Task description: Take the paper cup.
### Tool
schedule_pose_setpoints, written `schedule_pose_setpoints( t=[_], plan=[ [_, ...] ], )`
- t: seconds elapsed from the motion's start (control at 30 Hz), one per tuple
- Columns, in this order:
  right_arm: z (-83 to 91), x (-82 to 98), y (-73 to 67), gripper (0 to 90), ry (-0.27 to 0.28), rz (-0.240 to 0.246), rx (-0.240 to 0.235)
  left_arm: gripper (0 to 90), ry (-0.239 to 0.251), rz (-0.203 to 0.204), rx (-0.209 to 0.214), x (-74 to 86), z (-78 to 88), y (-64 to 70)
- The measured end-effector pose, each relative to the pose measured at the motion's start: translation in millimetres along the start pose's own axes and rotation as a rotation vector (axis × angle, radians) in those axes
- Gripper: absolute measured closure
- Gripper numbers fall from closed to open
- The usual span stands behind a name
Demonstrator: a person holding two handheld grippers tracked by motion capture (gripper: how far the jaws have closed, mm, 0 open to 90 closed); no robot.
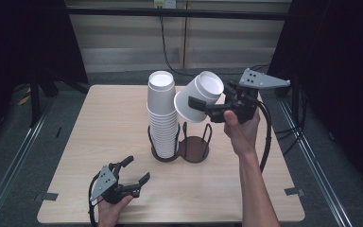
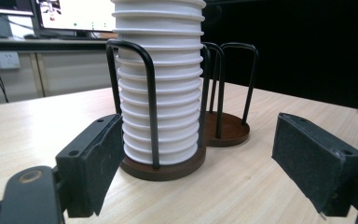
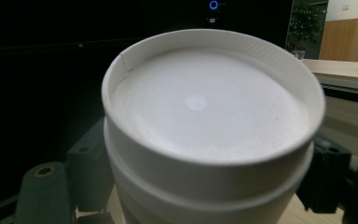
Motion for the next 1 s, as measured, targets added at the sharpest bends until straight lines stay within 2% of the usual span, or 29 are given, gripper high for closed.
schedule_pose_setpoints(
  t=[0.2,0.23,0.3,0.37,0.4,0.5,0.57,0.6,0.77,0.83,0.93,0.97,1.0],
  plan=[
    [-0.3,12.5,-4.9,20.8,-0.024,0.001,0.001,17.0,-0.020,0.017,0.029,-2.8,-1.7,3.6],
    [-2.7,20.1,-5.4,20.9,-0.056,0.004,0.007,17.4,-0.024,-0.009,0.037,-5.2,-1.9,2.9],
    [-3.9,27.3,-6.1,21.0,-0.064,-0.003,-0.002,17.6,-0.026,-0.001,0.052,-8.1,-2.5,3.9],
    [-4.2,32.4,-7.7,21.0,-0.063,-0.001,0.000,18.6,-0.030,-0.016,0.051,-10.0,-2.5,3.7],
    [-4.2,32.4,-7.7,21.0,-0.063,-0.001,0.000,18.6,-0.031,-0.026,0.064,-11.9,-2.7,3.6],
    [-5.5,41.0,-11.8,21.0,-0.070,-0.002,-0.014,19.5,-0.019,-0.006,0.083,-17.1,-4.6,4.9],
    [-5.8,43.8,-12.8,21.0,-0.074,0.000,-0.017,19.8,-0.026,-0.014,0.083,-17.1,-5.2,4.3],
    [-6.2,49.9,-13.7,21.0,-0.086,-0.006,-0.016,19.9,-0.045,-0.032,0.086,-15.7,-7.5,4.9],
    [-5.7,63.1,-13.6,21.0,-0.093,-0.026,-0.022,20.2,-0.048,-0.025,0.102,-16.1,-9.7,9.0],
    [-4.8,69.2,-14.5,21.0,-0.094,-0.034,-0.030,20.4,-0.052,-0.042,0.115,-21.3,-9.0,8.0],
    [-6.2,74.5,-16.7,21.1,-0.099,-0.036,-0.040,21.2,-0.048,-0.039,0.113,-24.2,-8.9,8.4],
    [-7.2,77.0,-18.0,21.1,-0.108,-0.031,-0.043,21.3,-0.052,-0.054,0.128,-27.7,-8.4,7.7],
    [-8.2,78.9,-19.0,21.1,-0.114,-0.028,-0.047,21.3,-0.042,-0.040,0.126,-28.6,-8.8,9.0]
  ],
)
Point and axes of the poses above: each handheld gripper's, and its own axes: z roughly backward along the jaws, x roughly out of its underside, y roughly to its right, the point moved 2 cm from there along -z, roughly forward along the jaws, and after that the axes turned 4 degrees about -y, right-handed, at the moved point
